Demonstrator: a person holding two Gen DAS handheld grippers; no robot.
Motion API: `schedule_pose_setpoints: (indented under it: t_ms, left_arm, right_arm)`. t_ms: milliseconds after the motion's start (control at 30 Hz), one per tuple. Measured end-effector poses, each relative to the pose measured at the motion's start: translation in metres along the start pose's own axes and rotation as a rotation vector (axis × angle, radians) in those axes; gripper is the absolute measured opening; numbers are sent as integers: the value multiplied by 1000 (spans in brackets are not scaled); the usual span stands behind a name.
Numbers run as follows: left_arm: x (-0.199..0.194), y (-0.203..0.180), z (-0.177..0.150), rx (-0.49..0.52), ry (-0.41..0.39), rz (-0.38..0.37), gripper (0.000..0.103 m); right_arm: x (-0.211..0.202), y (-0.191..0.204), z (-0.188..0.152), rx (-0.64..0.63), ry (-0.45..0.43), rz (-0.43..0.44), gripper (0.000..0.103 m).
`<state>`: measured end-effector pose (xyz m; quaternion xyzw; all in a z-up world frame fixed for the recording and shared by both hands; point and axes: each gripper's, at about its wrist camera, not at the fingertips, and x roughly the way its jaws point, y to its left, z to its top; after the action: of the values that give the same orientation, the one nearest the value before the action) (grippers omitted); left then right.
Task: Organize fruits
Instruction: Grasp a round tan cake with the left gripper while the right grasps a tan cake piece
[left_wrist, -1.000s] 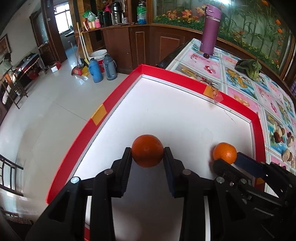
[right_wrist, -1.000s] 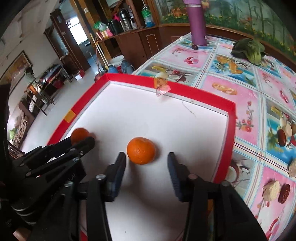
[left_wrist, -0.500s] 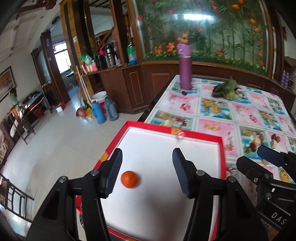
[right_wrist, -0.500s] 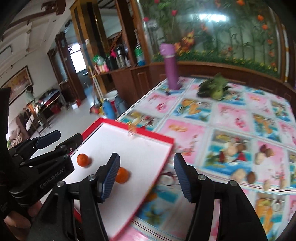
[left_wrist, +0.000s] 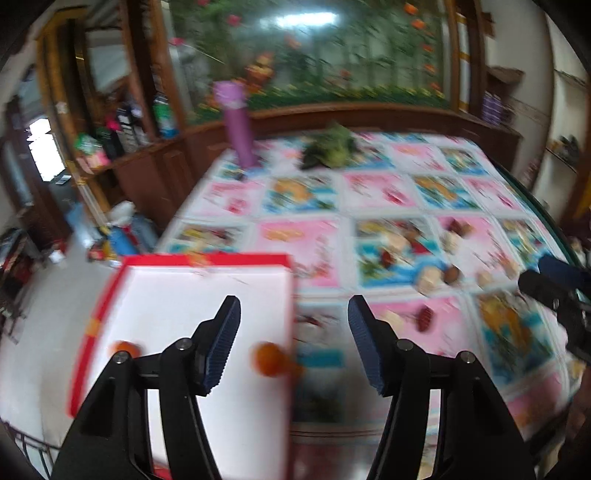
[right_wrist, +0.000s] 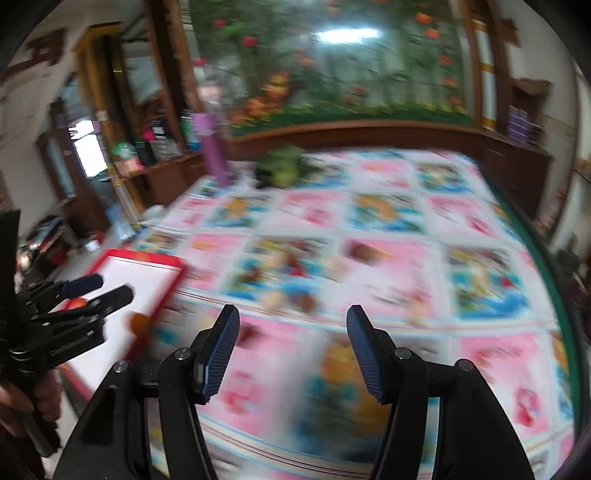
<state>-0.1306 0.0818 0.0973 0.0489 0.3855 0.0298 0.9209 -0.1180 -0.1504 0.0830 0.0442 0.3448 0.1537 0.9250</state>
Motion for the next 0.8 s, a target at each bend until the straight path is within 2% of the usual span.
schedule_pose_setpoints:
  t_ms: [67,167,267,367,467,533,600,667,733,800]
  left_arm:
    - [21,-22,-7,35,61,-73,62]
    - [47,-47,-14,74,137,-146,62]
    - [59,-60,-14,96,161,-177,62]
    - [62,-67,-12,114,177,-242,62]
    - [62,-63,-13,157,167,-225,61]
    - [71,-54,-10,149,190,-210,58]
    - [75,-44,-9,130,200,-210,54]
    - [77,-39,-7,141,200,-192,54]
    - [79,-38,-7,156,210,-200,53]
    - [82,-40,-7,169,222,-219,52]
  right_arm:
    - [7,-26,-9,33,39,-51,60]
    - [15,-49,-17,67,79,-66,60]
    - [29,-50,-20,50,119,-55,60]
    - [40,-55,-22,59,140,-38,60]
    - [47,-54,-19,55,132,-29,59]
    - [55,-50,-15,39,140,-20,59]
    - [72,-42,-9,21,162,-30,54]
    - [84,-39,-6,15,180,-34,45]
    - [97,-35,-6,19,211,-51,41]
    - [98,-32,-5,12,195,-78,41]
